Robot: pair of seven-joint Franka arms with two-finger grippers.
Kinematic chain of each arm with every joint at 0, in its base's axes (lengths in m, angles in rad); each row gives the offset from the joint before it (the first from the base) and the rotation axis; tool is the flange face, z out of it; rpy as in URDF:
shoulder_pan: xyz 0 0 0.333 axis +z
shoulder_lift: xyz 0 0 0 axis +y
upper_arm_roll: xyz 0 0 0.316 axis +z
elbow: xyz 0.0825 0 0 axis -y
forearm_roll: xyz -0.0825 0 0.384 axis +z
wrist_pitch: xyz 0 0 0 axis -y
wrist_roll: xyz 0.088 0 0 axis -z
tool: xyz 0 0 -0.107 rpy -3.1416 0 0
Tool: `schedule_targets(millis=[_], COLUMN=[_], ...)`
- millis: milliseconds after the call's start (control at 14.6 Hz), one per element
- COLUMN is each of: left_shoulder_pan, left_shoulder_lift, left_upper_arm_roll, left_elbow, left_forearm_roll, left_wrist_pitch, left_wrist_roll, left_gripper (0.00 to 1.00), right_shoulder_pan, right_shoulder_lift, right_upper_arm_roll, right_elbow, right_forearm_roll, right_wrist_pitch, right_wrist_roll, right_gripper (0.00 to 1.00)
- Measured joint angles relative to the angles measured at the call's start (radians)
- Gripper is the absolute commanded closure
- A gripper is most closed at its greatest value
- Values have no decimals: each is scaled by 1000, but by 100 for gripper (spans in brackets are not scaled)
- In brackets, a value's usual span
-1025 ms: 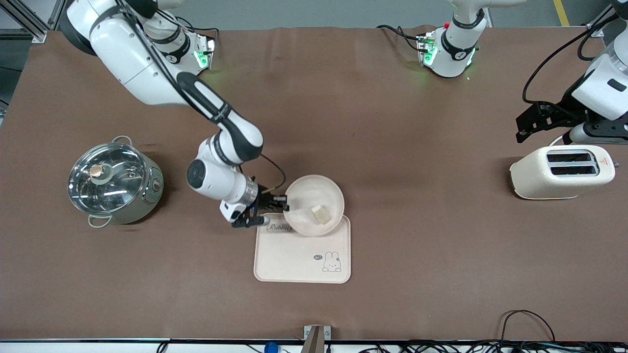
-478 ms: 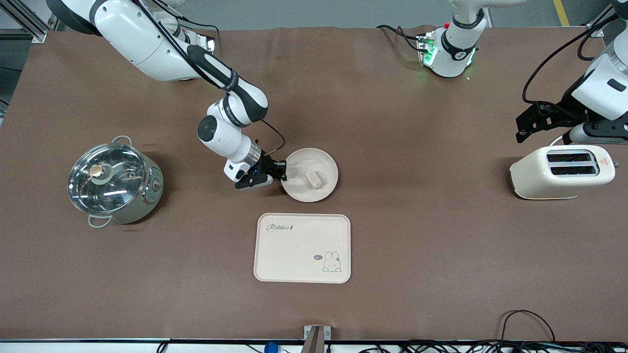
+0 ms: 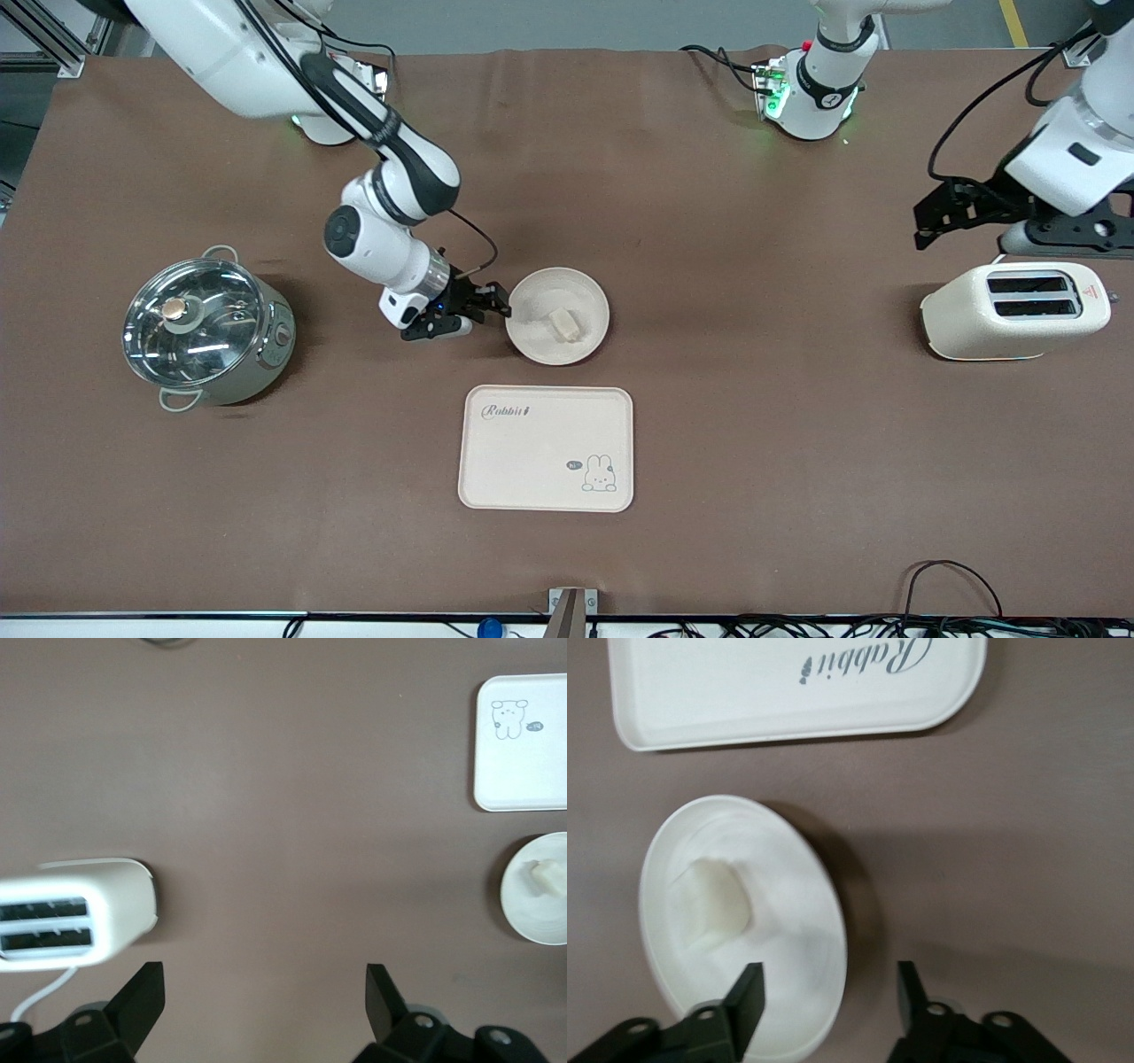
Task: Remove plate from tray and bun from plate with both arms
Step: 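Release the plate with the right gripper while the left gripper reaches the bun, then grasp the white bun on the plate with the left gripper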
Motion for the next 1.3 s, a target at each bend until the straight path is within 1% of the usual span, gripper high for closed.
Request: schedule_targets(millis=[137,273,410,478,547,615,683,752,820,888,1025,1161,1298], left_shoulder_pan=[-18,-54,-99,-130,-166,-205,-241,-278,-315,-349,-416,-465,-485], left_shoulder_lift=[15,67,152,206,266,331,393,454,511,564,653,706,732], left_upper_arm_roll=[-76,-155,-201,-208,-208,-208,-209,-210,-210,-210,-208,-200,-197], left_elbow=[-11,-18,-27,-32,-35,-37,-37,-35,-32,-26,-9,6,11], left_forearm_roll=[-11,-12,-11,-10,0,33,78,126,167,197,242,278,294], left_wrist_pitch=[8,86,225,307,397,480,545,599,647,689,753,767,767], left_wrist_roll=[-171,-369,-505,-555,-603,-663,-734,-819,-911,-998,-1134,-1204,-1244], left_gripper=[0,0,0,0,0,0,0,0,0,0,0,0,0], right_shoulder_pan=[-79,-179,-274,-299,-296,-272,-238,-207,-188,-177,-151,-129,-117], right_shoulder_lift=[-159,-278,-340,-352,-361,-368,-373,-375,-377,-382,-411,-451,-474], right_upper_arm_roll=[0,-2,-8,-33,-93,-179,-274,-356,-415,-454,-500,-526,-538], right_elbow=[8,24,71,112,160,216,273,330,382,426,477,500,533], right_forearm_roll=[-1,-36,-99,-115,-129,-147,-168,-186,-206,-230,-280,-301,-309], right_wrist_pitch=[-207,-349,-494,-575,-652,-732,-808,-880,-947,-1004,-1067,-1082,-1085], right_wrist_roll=[12,3,-41,-69,-98,-133,-171,-205,-235,-261,-280,-280,-280], right_gripper=[0,0,0,0,0,0,0,0,0,0,0,0,0])
